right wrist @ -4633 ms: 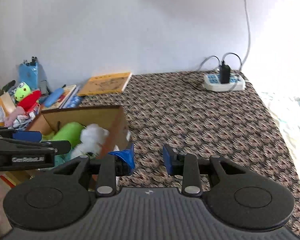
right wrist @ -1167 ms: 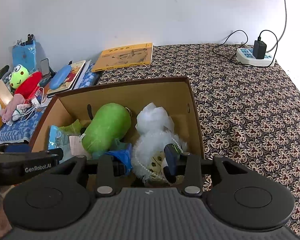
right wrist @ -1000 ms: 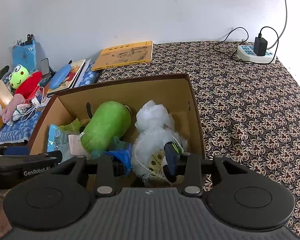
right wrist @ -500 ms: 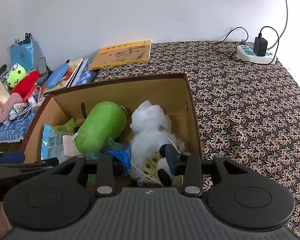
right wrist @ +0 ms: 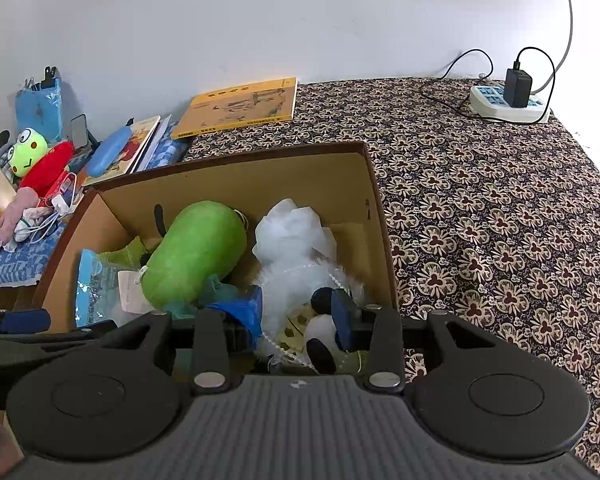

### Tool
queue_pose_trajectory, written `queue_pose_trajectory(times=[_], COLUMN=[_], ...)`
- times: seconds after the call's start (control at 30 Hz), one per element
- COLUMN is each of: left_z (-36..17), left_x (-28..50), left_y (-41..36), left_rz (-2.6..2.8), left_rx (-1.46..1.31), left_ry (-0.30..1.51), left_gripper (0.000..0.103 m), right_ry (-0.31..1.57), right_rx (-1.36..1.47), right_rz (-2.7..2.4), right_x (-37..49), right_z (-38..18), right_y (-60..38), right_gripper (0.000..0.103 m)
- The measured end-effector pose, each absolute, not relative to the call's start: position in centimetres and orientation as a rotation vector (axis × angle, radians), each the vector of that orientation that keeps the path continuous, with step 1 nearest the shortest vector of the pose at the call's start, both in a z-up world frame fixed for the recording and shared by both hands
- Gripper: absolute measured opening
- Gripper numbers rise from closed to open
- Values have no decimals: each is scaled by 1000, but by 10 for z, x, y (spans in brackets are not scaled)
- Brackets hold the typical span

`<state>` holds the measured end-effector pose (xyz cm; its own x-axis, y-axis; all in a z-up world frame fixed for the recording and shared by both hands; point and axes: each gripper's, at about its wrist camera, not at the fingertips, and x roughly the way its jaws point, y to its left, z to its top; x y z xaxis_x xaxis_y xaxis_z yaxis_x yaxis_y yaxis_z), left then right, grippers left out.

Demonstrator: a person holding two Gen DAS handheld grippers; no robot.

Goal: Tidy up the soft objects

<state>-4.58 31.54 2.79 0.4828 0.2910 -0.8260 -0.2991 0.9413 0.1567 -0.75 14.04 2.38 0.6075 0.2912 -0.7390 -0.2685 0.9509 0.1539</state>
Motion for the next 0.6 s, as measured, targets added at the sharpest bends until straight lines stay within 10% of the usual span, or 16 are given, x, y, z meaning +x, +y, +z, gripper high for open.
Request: queue_pose_trajectory(times=[0.6], left_z=[21], left_x=[-40], left_y=[318], left_rz=[347], left_rx=[-26], left_ry=[1006], left_gripper=[67], right_ry=[876], right_rx=[13], right_rz=[335], right_x=[0], right_z=[17], right_y=[142], right_gripper=[22])
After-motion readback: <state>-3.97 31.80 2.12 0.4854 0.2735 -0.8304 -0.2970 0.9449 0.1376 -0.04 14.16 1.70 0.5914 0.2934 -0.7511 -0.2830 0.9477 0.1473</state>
